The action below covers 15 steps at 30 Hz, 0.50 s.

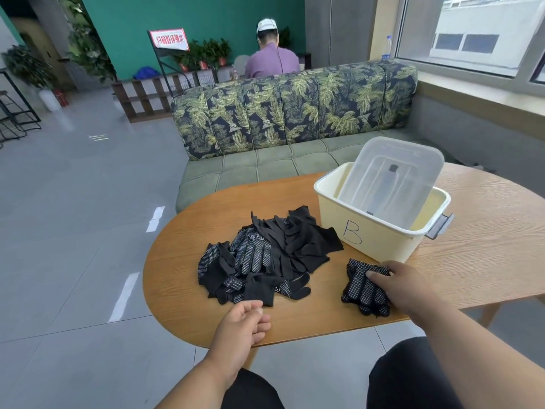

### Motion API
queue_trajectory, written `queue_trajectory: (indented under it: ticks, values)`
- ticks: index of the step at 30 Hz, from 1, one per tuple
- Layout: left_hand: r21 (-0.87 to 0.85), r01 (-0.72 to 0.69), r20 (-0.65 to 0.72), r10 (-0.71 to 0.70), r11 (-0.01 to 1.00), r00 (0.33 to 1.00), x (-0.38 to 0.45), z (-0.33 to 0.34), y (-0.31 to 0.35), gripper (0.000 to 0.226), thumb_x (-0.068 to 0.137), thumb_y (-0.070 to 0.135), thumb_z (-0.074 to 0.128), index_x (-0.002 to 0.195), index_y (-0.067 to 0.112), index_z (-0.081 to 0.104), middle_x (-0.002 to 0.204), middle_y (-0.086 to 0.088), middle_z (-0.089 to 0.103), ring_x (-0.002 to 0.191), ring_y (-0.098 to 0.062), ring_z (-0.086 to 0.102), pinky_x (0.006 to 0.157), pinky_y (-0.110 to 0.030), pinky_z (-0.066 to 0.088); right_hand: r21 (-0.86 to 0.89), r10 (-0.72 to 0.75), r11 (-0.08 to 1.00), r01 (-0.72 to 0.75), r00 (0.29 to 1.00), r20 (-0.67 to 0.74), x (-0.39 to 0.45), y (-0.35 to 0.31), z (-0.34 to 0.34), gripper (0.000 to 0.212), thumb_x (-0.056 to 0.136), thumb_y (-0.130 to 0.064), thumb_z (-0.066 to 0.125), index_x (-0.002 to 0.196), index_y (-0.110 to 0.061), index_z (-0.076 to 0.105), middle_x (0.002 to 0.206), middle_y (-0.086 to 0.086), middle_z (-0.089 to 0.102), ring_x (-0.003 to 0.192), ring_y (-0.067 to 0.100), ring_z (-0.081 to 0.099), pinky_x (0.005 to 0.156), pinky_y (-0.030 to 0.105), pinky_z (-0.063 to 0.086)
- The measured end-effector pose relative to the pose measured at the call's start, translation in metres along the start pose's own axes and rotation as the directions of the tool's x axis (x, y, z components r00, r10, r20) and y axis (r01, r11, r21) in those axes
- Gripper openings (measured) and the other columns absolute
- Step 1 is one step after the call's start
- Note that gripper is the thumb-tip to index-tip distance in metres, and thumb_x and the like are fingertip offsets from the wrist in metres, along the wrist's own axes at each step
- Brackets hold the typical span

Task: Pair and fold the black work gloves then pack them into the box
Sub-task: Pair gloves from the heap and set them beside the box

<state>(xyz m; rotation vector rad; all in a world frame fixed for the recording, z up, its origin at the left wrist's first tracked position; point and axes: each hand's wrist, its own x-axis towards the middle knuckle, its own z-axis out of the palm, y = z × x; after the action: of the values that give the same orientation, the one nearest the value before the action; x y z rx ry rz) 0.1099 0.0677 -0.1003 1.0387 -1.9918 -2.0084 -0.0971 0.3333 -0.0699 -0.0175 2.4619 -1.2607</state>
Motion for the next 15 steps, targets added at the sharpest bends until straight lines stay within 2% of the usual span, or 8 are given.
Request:
queue_trajectory:
  ticks: [2,5,7,10,13,15]
  values:
    - [0.005,-0.003,-0.003,0.003,1.000,1.000,-0.0009,0.0002,0.0007,0.016,0.105,0.019,0.056,0.117,0.019,0.067,0.102,-0.008,0.078,0.095,-0.018,0.077,0.085,-0.030,0.060,-0.235,-0.075,0.970,0.058,0.995,-0.064,0.0005,0.0007,0.0004,0.039,0.093,-0.052,0.071,0.118,-0.024,0.064,0.091,-0.005,0.069,0.083,0.018,0.066,0.065,0.033,0.056]
    - [0.002,-0.006,-0.009,0.006,1.000,1.000,-0.0006,0.0006,0.0009,0.016,0.104,0.018,0.056,0.116,0.019,0.067,0.102,-0.008,0.078,0.094,-0.018,0.077,0.085,-0.030,0.061,-0.488,-0.115,0.872,0.028,0.982,-0.151,0.0004,-0.0001,0.0017,0.052,0.089,-0.069,0.063,0.120,-0.026,0.061,0.089,-0.006,0.068,0.082,0.020,0.064,0.061,0.032,0.050]
    - [-0.001,-0.006,-0.009,0.006,1.000,1.000,0.0002,0.0008,0.0005,0.016,0.104,0.018,0.056,0.117,0.019,0.067,0.103,-0.008,0.078,0.094,-0.019,0.077,0.083,-0.029,0.060,-0.546,-0.093,0.838,-0.006,0.984,-0.154,-0.0002,-0.0020,0.0011,0.055,0.089,-0.075,0.057,0.115,-0.026,0.060,0.089,-0.005,0.067,0.082,0.022,0.062,0.058,0.030,0.045]
    - [-0.003,-0.008,-0.007,0.008,1.000,1.000,0.0004,0.0002,-0.0003,0.016,0.104,0.018,0.056,0.117,0.019,0.066,0.102,-0.008,0.078,0.095,-0.019,0.077,0.084,-0.030,0.060,-0.584,-0.082,0.812,-0.003,0.990,-0.119,-0.0005,-0.0034,0.0011,0.054,0.091,-0.075,0.052,0.098,-0.022,0.060,0.084,-0.004,0.064,0.076,0.016,0.060,0.055,0.030,0.041]
    - [-0.007,-0.007,-0.009,0.007,1.000,1.000,0.0012,-0.0011,-0.0016,0.016,0.104,0.018,0.056,0.117,0.019,0.067,0.100,-0.007,0.078,0.095,-0.020,0.077,0.085,-0.031,0.060,-0.554,-0.140,0.831,0.055,0.984,-0.112,0.0008,-0.0022,0.0015,0.048,0.094,-0.068,0.057,0.082,-0.022,0.056,0.082,-0.001,0.061,0.072,0.015,0.057,0.054,0.031,0.040]
    - [-0.001,-0.002,-0.008,0.002,1.000,1.000,0.0018,-0.0016,-0.0012,0.016,0.104,0.019,0.057,0.117,0.020,0.067,0.101,-0.007,0.078,0.094,-0.019,0.077,0.083,-0.030,0.060,-0.568,-0.178,0.820,0.074,0.976,-0.129,0.0015,-0.0019,0.0017,0.046,0.093,-0.067,0.059,0.081,-0.024,0.053,0.082,-0.001,0.059,0.072,0.018,0.057,0.056,0.032,0.042]
